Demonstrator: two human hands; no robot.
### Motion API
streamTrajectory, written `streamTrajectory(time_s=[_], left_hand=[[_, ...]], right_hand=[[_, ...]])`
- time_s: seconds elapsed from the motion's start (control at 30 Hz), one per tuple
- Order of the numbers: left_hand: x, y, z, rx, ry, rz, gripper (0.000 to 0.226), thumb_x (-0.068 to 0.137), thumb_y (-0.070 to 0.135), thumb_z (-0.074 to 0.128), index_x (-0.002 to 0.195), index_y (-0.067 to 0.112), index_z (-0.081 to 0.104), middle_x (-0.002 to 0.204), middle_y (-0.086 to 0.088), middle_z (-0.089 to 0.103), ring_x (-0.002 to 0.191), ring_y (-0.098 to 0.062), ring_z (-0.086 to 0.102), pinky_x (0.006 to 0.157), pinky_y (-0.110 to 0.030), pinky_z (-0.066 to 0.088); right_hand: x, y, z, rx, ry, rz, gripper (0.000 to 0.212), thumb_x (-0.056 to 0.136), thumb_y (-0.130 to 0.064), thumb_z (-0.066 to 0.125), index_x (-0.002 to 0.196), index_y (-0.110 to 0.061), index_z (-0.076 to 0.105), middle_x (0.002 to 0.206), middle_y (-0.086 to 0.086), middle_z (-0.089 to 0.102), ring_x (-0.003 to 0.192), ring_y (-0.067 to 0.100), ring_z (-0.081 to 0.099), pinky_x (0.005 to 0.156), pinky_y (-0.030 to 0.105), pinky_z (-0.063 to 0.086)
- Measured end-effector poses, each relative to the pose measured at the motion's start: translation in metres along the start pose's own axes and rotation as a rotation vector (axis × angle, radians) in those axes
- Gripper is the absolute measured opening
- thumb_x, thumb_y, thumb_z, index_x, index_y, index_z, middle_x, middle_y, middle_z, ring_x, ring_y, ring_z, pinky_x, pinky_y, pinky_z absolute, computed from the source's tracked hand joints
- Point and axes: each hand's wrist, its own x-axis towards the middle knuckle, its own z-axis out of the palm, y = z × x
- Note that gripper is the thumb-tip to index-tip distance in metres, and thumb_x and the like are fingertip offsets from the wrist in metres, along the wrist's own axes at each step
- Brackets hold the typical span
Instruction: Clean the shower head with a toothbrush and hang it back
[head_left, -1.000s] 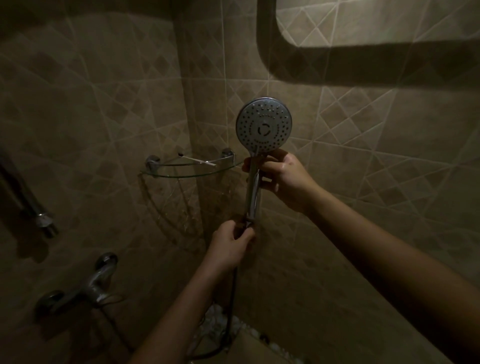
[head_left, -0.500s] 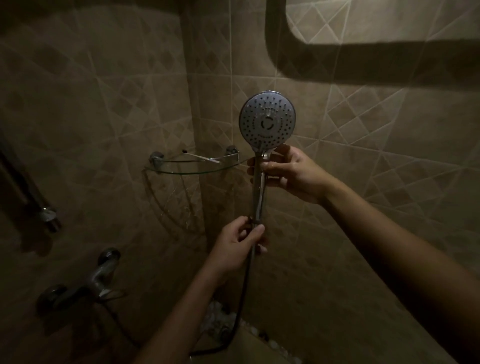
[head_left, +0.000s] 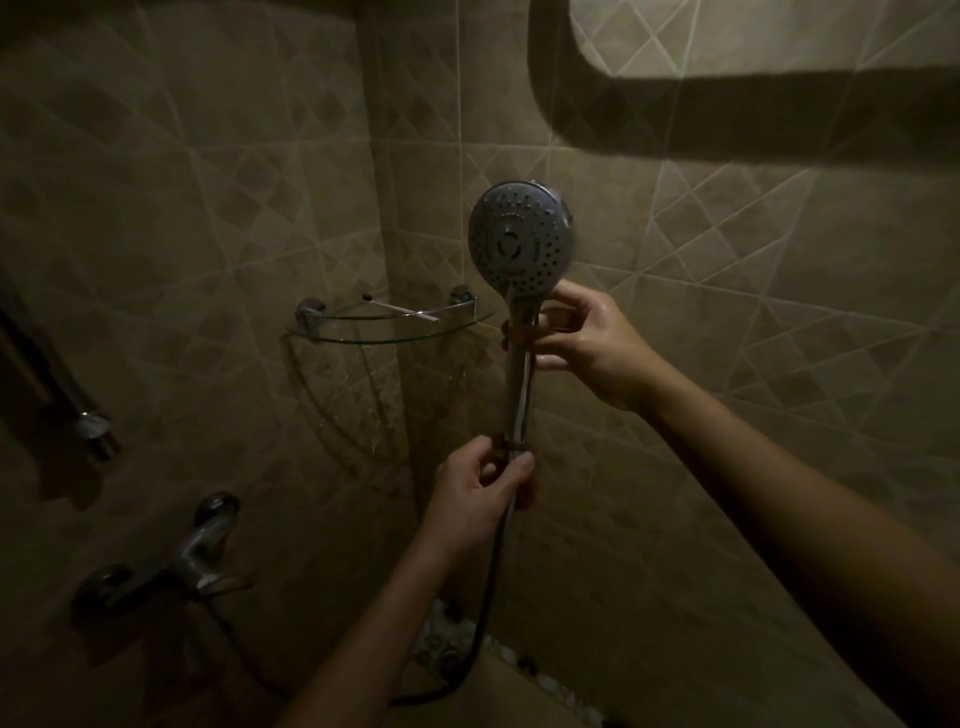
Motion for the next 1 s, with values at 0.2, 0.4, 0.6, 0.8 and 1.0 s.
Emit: streamTrajectory(time_s=[0.2, 0.4, 0.6, 0.8, 1.0], left_hand=[[-0.002, -0.005, 0.003, 0.002, 0.045, -0.057, 0.008, 0.092, 0.025, 0.068, 0.097, 0.019, 0.068, 0.092, -0.008, 0.078, 0.088, -0.024, 0.076, 0.083, -0.054, 0.061], [-0.004, -0.004, 0.004, -0.001, 0.050, -0.106, 0.008, 0.093, 0.018, 0.066, 0.102, 0.018, 0.068, 0.097, -0.007, 0.077, 0.092, -0.021, 0.076, 0.086, -0.049, 0.061], [-0.007, -0.006, 0.001, 0.001, 0.075, -0.181, 0.037, 0.078, 0.044, 0.078, 0.095, 0.011, 0.073, 0.089, -0.010, 0.078, 0.086, -0.026, 0.077, 0.084, -0.056, 0.060], [-0.013, -0.004, 0.001, 0.043, 0.049, -0.072, 0.013, 0.095, 0.013, 0.062, 0.102, 0.022, 0.068, 0.093, -0.003, 0.076, 0.090, -0.018, 0.075, 0.086, -0.047, 0.061], [-0.013, -0.003, -0.001, 0.070, 0.056, -0.058, 0.013, 0.096, 0.016, 0.062, 0.092, 0.022, 0.073, 0.084, -0.003, 0.077, 0.083, -0.022, 0.076, 0.084, -0.052, 0.061]], right_hand=[[-0.006, 0.003, 0.003, -0.097, 0.013, -0.002, 0.031, 0.089, -0.008, 0.069, 0.119, -0.009, 0.065, 0.106, -0.001, 0.074, 0.108, 0.019, 0.070, 0.092, 0.042, 0.058], [-0.012, 0.006, 0.002, -0.029, -0.059, 0.052, 0.033, 0.094, 0.000, 0.057, 0.123, -0.014, 0.062, 0.121, 0.005, 0.070, 0.116, 0.018, 0.067, 0.095, 0.040, 0.057], [-0.015, 0.007, 0.004, -0.157, -0.045, 0.042, 0.037, 0.088, -0.005, 0.069, 0.123, -0.014, 0.062, 0.112, 0.005, 0.072, 0.106, 0.018, 0.071, 0.089, 0.038, 0.058], [-0.016, 0.015, 0.014, -0.261, -0.006, 0.033, 0.026, 0.088, -0.018, 0.073, 0.110, -0.012, 0.063, 0.104, 0.007, 0.069, 0.097, 0.018, 0.071, 0.082, 0.032, 0.058], [-0.022, 0.020, 0.011, -0.102, -0.074, 0.098, 0.043, 0.088, -0.005, 0.071, 0.127, -0.011, 0.054, 0.125, 0.015, 0.065, 0.113, 0.022, 0.068, 0.093, 0.038, 0.058]])
